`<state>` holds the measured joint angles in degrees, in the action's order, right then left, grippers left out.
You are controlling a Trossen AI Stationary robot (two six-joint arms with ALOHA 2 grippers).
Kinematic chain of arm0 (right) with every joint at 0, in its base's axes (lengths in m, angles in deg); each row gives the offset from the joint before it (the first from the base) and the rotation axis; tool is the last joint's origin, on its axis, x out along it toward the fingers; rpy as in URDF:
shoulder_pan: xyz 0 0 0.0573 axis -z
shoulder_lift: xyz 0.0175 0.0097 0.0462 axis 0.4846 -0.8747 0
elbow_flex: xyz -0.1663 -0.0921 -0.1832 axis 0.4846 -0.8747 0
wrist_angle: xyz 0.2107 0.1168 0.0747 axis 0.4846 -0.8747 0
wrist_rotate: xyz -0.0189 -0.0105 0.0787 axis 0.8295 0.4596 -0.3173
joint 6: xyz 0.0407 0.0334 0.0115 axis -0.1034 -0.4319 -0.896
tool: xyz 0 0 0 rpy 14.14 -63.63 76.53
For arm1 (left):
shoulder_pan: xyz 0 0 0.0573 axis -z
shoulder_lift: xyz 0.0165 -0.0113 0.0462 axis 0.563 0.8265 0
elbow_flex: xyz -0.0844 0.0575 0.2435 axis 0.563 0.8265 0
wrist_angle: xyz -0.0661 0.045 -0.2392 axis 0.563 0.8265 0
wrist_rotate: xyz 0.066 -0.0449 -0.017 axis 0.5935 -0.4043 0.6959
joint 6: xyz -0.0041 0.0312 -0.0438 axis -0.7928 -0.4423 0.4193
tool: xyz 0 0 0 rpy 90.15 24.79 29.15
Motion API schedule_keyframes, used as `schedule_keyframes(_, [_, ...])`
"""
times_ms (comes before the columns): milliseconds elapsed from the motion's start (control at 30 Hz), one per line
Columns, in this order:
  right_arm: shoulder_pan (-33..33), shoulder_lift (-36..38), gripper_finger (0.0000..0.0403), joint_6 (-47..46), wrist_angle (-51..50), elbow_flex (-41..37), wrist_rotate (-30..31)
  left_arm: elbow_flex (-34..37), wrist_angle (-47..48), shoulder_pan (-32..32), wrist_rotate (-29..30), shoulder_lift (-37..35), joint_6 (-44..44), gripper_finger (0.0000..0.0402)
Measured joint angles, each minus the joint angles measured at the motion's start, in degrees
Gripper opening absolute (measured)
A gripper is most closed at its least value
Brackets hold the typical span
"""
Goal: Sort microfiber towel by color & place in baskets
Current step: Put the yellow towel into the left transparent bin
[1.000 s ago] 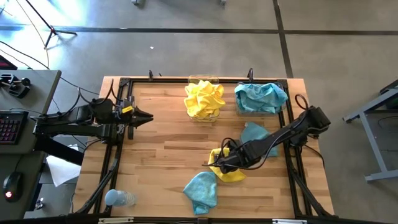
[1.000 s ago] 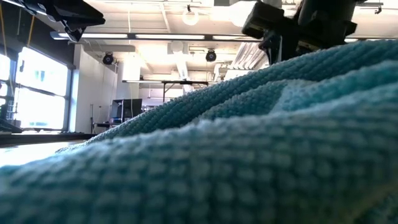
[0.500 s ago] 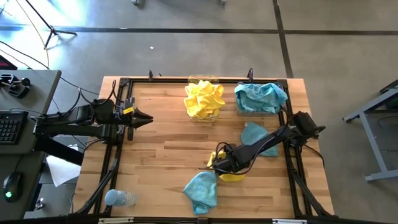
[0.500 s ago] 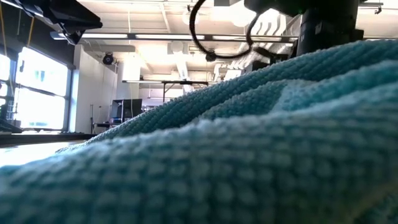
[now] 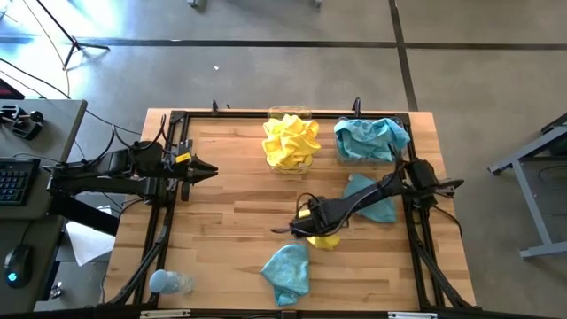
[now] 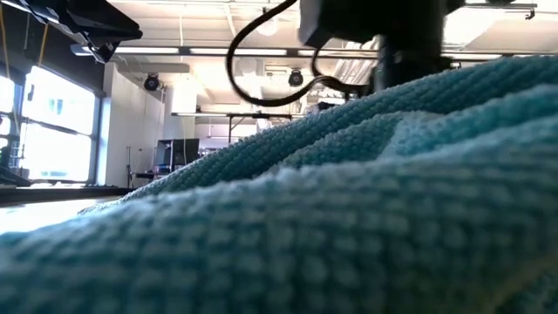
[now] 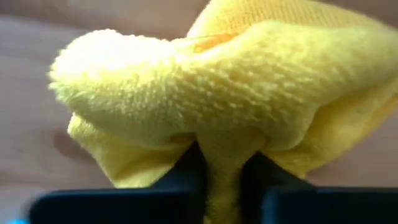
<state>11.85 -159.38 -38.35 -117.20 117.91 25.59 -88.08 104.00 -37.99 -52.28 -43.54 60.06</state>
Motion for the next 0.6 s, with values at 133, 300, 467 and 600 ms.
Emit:
schedule_keyframes(133, [2.5, -0.5, 0.0026, 8.2, -2.1, 4.9, 6.7, 0.0, 0.0, 0.0, 0.0, 0.0, 0.0, 0.005])
schedule_keyframes(300, [6.2, 0.2, 0.0027, 19.8, -8.6, 16.0, 13.9, 0.0, 0.0, 0.0, 0.0, 0.0, 0.0, 0.005])
schedule_keyframes(467, [10.2, 0.3, 0.0009, 34.4, -15.7, 30.1, 23.2, 0.0, -0.1, 0.0, 0.2, 0.0, -1.3, 0.005])
schedule_keyframes(600, [14.2, 0.5, 0.0009, 46.3, -18.5, 38.6, 29.7, 0.0, -0.5, 0.0, 1.6, 0.0, -0.7, 0.005])
